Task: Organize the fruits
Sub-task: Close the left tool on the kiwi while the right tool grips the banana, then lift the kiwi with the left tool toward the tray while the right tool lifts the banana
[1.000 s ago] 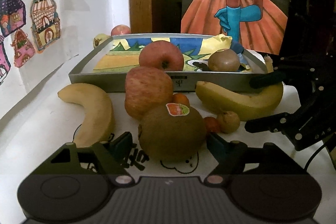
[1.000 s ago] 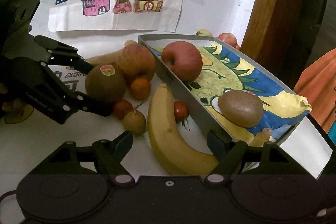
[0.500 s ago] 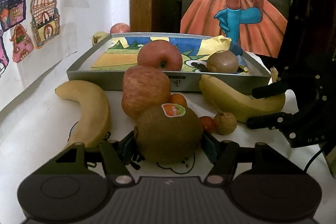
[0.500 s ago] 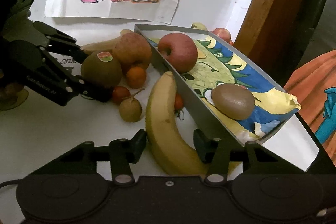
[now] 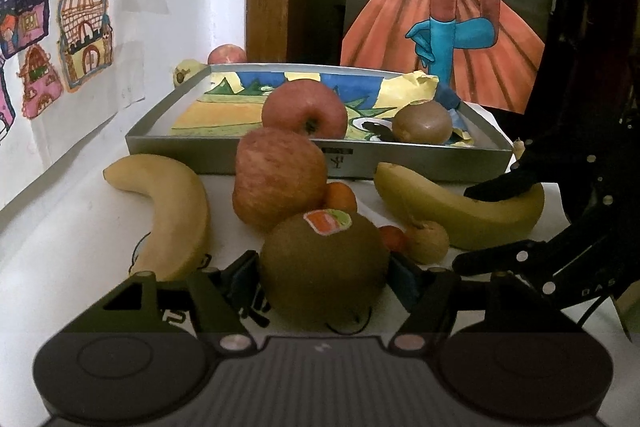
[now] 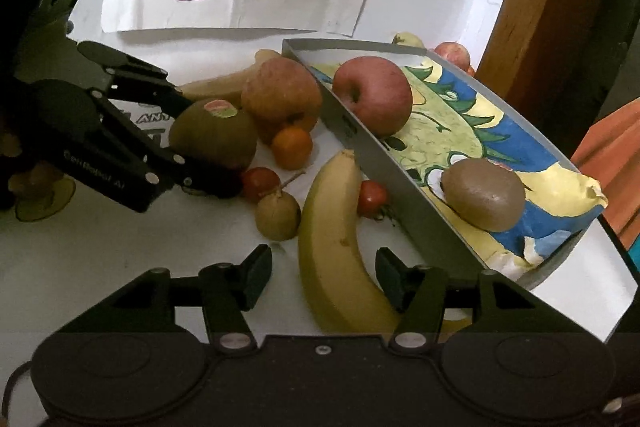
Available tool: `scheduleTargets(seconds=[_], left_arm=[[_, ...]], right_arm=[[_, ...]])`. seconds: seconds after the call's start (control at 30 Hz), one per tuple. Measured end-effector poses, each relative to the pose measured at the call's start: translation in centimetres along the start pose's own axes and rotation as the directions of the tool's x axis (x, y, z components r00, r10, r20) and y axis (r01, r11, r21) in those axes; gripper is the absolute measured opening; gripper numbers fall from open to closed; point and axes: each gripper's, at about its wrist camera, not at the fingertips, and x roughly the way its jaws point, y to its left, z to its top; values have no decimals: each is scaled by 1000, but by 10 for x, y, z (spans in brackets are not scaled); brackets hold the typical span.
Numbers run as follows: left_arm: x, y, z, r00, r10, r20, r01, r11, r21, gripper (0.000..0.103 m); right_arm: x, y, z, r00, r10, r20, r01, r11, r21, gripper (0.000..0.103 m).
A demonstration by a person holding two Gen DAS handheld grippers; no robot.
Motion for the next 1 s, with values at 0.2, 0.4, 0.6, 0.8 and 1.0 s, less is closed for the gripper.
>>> scheduleTargets(seconds=[0.2,0.4,0.6,0.8,1.0], left_arm=[[0,-1,-1,1000,-8,-1,8,1000,10,68],[-5,1,-2,1000,-10,-4,10,999,-31,68],[-14,-1,-4,1000,-5,-11,5,998,-60,67],[-23,-5,-9,1000,0,-26,-2,998,-66,67],[-30,-1,-10,999,-5,-45,0,992,-123,67]], right_arm=[[-7,7,-6,998,-49,25,49,999,-3,47],[-18,22,-18,996,-79,48,79,997,3,37],[-27,46,-25,986,-156,61,157,987,-26,36],[-33,43,-27,990,-134,52,130,988,83,36],[-39,38,-32,995,-83,64,67,974,216,36]])
